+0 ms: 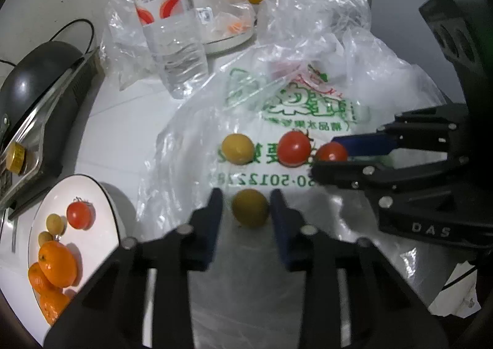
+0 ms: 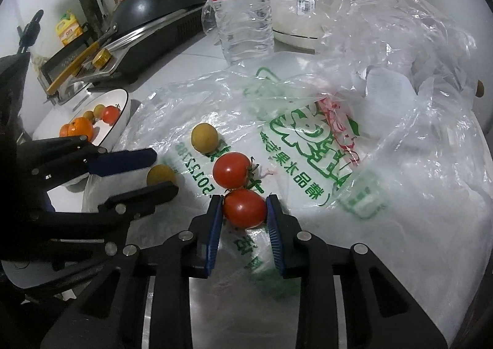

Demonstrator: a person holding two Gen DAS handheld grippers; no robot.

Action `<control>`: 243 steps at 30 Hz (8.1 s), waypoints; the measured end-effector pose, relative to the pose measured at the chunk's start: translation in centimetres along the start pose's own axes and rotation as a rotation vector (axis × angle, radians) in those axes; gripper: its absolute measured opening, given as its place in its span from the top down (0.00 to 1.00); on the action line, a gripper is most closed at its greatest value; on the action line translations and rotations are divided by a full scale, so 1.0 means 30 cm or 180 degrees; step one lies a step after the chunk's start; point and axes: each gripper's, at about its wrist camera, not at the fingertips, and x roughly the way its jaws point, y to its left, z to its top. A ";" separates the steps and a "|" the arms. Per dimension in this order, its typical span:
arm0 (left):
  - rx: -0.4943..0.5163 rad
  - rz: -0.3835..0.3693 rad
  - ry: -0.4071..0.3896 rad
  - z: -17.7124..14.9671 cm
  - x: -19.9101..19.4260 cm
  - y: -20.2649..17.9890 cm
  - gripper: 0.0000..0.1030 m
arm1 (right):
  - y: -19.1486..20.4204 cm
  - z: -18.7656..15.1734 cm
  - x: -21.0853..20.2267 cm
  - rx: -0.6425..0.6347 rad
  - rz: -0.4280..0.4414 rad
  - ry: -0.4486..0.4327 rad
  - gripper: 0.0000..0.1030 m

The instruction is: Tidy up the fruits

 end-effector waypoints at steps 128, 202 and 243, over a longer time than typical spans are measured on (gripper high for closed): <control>-0.0405 0.0040 -0.0338 -0.247 -0.203 0.359 0.74 | 0.489 0.175 -0.072 -0.0636 -0.0034 -0.0293 0.71; -0.0581 0.0125 -0.0549 -0.247 -0.346 0.297 0.67 | 0.491 0.173 -0.114 -0.0557 -0.0013 -0.0410 0.69; -0.0303 0.0133 -0.0511 -0.078 -0.294 0.055 0.52 | 0.121 0.042 -0.215 -0.0079 -0.0055 -0.0510 0.69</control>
